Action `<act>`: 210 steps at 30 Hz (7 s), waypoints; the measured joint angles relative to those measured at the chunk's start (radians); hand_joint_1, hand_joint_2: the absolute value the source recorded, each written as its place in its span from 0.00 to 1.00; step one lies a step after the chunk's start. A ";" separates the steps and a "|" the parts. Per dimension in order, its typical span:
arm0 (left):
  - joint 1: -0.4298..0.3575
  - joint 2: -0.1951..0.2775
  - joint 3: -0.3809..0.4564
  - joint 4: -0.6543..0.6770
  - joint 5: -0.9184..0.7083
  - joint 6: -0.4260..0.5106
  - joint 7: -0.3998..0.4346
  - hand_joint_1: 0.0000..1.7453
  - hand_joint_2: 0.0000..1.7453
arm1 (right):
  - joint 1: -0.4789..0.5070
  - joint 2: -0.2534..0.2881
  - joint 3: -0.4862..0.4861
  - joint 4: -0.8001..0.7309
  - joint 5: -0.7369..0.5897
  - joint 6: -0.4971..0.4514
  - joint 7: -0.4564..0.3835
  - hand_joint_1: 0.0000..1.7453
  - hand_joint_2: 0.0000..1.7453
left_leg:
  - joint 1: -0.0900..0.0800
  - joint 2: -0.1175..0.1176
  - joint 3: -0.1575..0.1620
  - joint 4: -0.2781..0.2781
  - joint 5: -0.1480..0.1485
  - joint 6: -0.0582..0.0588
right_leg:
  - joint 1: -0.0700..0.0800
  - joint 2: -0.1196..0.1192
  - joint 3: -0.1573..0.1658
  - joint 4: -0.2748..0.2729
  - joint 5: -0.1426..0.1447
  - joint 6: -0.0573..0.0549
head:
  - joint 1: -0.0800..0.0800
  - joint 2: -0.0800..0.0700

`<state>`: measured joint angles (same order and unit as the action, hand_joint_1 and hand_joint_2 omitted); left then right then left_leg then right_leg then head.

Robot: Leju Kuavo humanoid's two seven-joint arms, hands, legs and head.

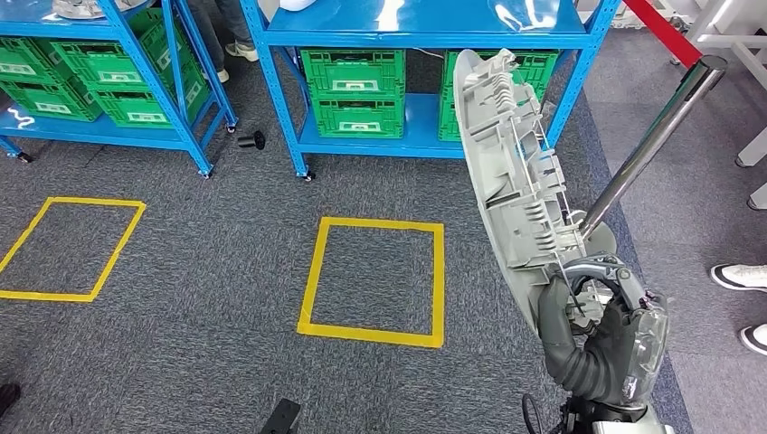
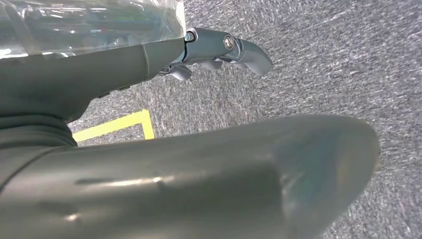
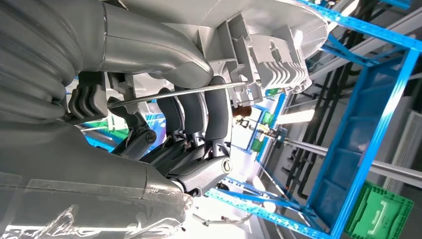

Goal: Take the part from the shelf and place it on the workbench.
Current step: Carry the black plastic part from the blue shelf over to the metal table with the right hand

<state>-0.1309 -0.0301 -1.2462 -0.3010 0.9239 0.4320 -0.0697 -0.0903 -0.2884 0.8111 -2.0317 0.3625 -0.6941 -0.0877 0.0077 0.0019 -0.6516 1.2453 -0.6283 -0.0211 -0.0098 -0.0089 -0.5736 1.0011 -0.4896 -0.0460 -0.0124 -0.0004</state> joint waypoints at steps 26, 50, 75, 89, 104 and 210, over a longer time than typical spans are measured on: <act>0.014 -0.004 -0.021 0.000 0.003 -0.001 -0.019 0.00 1.00 | 0.041 -0.045 0.009 -0.059 0.111 0.011 0.058 1.00 1.00 | 0.003 -0.094 0.055 -0.226 0.146 0.013 | -0.008 0.047 0.008 0.007 -0.012 0.014 | 0.010 0.000; 0.029 0.022 -0.011 0.008 0.071 -0.038 -0.049 0.00 1.00 | -0.056 -0.005 0.102 0.001 0.122 0.053 0.054 1.00 1.00 | -0.001 -0.088 0.078 -0.251 0.160 0.042 | -0.008 0.036 -0.050 0.143 -0.049 0.038 | 0.007 0.000; 0.027 0.024 0.001 0.021 0.021 -0.023 -0.040 0.00 1.00 | -0.046 0.008 0.124 0.029 0.148 0.012 0.064 1.00 1.00 | -0.004 -0.007 0.059 -0.251 0.169 0.038 | -0.004 -0.003 -0.060 0.189 -0.134 0.041 | -0.008 0.000; 0.026 0.005 -0.017 0.021 0.005 -0.009 -0.028 0.00 1.00 | 0.007 -0.034 0.079 -0.014 0.167 0.002 0.090 1.00 1.00 | -0.002 -0.050 -0.002 -0.140 0.114 -0.008 | -0.009 0.019 -0.003 0.021 -0.009 0.004 | -0.005 0.000; -0.001 0.005 -0.022 0.021 0.006 -0.009 -0.013 0.00 1.00 | -0.007 -0.038 0.052 -0.020 0.159 0.008 0.109 1.00 1.00 | -0.011 0.019 0.053 -0.243 0.172 0.042 | -0.002 -0.046 -0.005 0.091 -0.088 0.042 | -0.014 0.000; -0.005 0.003 -0.026 -0.001 -0.020 -0.003 0.014 0.00 1.00 | -0.023 -0.055 0.034 -0.031 0.174 0.011 0.119 1.00 1.00 | -0.001 -0.099 0.030 -0.194 0.145 0.014 | -0.008 0.047 -0.028 0.011 0.017 0.019 | 0.005 0.000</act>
<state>-0.1357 -0.0274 -1.2722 -0.3017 0.9039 0.4293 -0.0562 -0.1137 -0.3433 0.8448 -2.0626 0.5362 -0.6835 0.0314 0.0062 -0.0967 -0.6218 1.0514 -0.4836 -0.0068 -0.0180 0.0385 -0.6018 1.0123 -0.4724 -0.0267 -0.0077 -0.0004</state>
